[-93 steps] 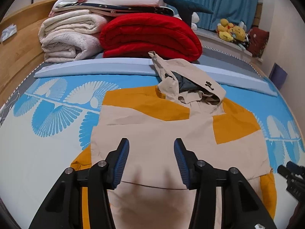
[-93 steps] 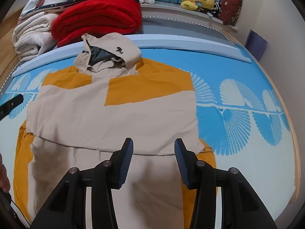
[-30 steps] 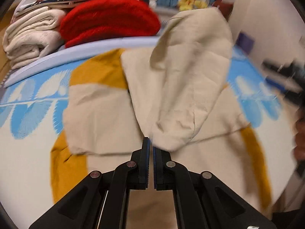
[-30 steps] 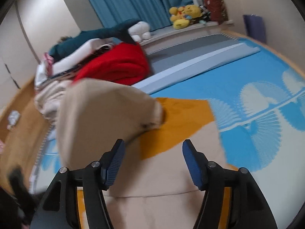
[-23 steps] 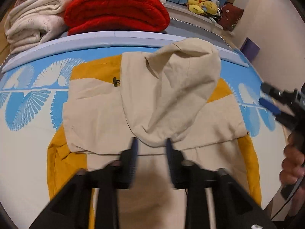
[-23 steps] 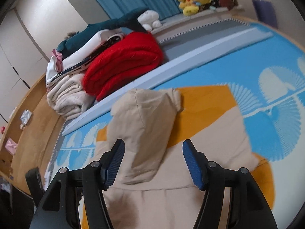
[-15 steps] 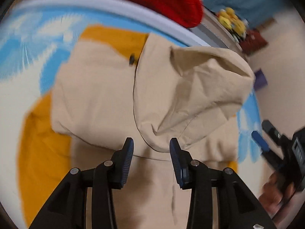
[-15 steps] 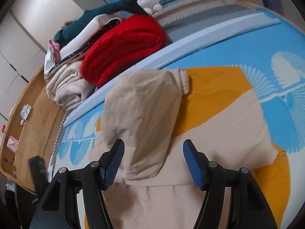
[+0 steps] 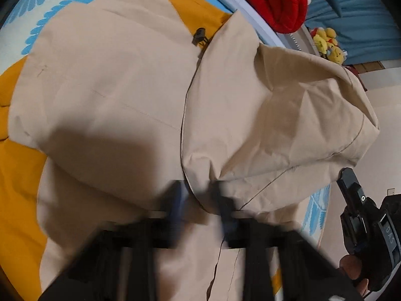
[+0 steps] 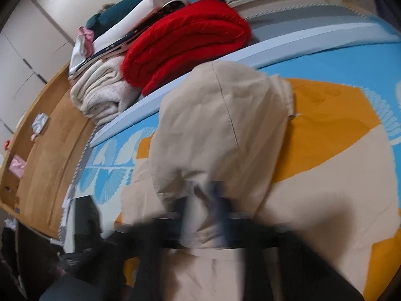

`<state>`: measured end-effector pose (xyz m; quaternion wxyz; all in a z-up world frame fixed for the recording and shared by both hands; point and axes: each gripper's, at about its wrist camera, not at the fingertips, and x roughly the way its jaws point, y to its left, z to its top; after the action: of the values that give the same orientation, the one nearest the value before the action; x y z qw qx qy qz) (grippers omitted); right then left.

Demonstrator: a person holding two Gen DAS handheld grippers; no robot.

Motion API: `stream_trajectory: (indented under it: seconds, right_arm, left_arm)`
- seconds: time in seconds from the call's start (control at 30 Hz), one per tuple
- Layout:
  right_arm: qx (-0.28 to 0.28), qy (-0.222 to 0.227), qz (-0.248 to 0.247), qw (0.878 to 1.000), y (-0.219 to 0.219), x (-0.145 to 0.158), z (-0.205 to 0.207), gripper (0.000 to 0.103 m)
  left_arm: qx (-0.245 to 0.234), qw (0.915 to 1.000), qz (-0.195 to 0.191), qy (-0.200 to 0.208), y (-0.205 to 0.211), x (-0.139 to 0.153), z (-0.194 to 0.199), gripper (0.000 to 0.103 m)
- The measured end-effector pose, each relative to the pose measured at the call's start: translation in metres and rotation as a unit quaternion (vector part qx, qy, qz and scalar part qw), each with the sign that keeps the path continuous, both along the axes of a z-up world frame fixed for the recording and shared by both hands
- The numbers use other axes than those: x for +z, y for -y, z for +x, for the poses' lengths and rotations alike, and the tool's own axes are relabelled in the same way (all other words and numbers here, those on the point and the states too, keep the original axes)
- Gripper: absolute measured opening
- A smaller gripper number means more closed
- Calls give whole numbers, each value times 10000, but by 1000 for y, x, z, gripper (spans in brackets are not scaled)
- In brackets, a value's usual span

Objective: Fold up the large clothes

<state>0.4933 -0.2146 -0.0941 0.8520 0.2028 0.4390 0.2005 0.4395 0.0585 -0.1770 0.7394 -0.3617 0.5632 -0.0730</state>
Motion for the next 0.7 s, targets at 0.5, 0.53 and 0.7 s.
stream_trajectory:
  seconds: [0.5,0.53,0.7]
  right_arm:
    - [-2446,-1959,554,9480,78,-82,-48,1]
    - [-2474,-2340,527,9388,81,-99,-50,1]
    - [-2538,-1729,493,9504,82,-75,-54,8]
  left_arm:
    - [-893,9790,1424,1153,38,89,3,0]
    - [-1088,9772,1456,1094,46,85,6,1]
    - [-957,9831,1338,799,53,66,7,45]
